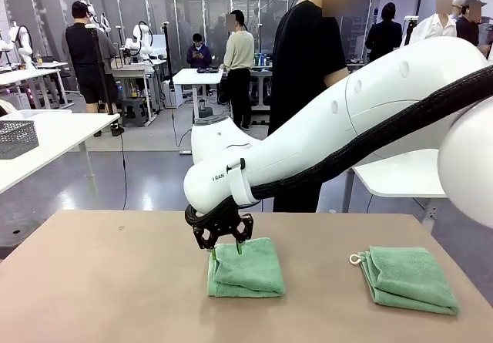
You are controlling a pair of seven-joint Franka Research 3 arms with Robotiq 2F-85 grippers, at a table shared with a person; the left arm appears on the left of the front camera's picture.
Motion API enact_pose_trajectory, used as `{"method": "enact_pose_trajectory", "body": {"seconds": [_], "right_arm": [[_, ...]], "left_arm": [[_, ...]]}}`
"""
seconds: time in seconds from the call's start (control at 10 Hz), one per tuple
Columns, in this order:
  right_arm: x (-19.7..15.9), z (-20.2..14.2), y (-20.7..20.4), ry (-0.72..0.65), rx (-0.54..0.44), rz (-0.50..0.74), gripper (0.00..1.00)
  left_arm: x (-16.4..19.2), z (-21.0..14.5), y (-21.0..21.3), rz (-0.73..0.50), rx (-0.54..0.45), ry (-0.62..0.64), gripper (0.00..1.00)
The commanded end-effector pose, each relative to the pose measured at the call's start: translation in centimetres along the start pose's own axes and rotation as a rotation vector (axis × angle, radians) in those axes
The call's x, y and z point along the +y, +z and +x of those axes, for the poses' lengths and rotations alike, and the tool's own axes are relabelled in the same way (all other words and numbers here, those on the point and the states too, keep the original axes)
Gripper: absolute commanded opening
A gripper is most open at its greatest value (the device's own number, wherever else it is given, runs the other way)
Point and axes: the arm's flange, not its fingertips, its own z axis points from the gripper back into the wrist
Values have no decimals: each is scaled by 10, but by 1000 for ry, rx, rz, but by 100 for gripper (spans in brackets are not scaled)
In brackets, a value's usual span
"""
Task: Fold the towels and place them in the basket.
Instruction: When a person lays out a Towel with hook on the table, fold it in half twice.
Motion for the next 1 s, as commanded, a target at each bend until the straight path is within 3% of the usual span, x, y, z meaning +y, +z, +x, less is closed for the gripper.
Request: {"method": "enact_pose_trajectory", "body": {"seconds": [0.0, 0.2, 0.3, 0.9], "right_arm": [[-2, -6, 7, -34, -14, 23, 100], [-5, -7, 10, -36, -24, 35, 100], [-9, -5, 7, -39, -4, 32, 90], [0, 1, 9, -11, -10, 19, 90]], "left_arm": [[-6, -5, 8, 3, -12, -9, 100], [-6, -5, 8, 3, -12, -9, 100], [-6, -5, 8, 3, -12, -9, 100], [-6, -5, 8, 3, -12, -9, 100]]}}
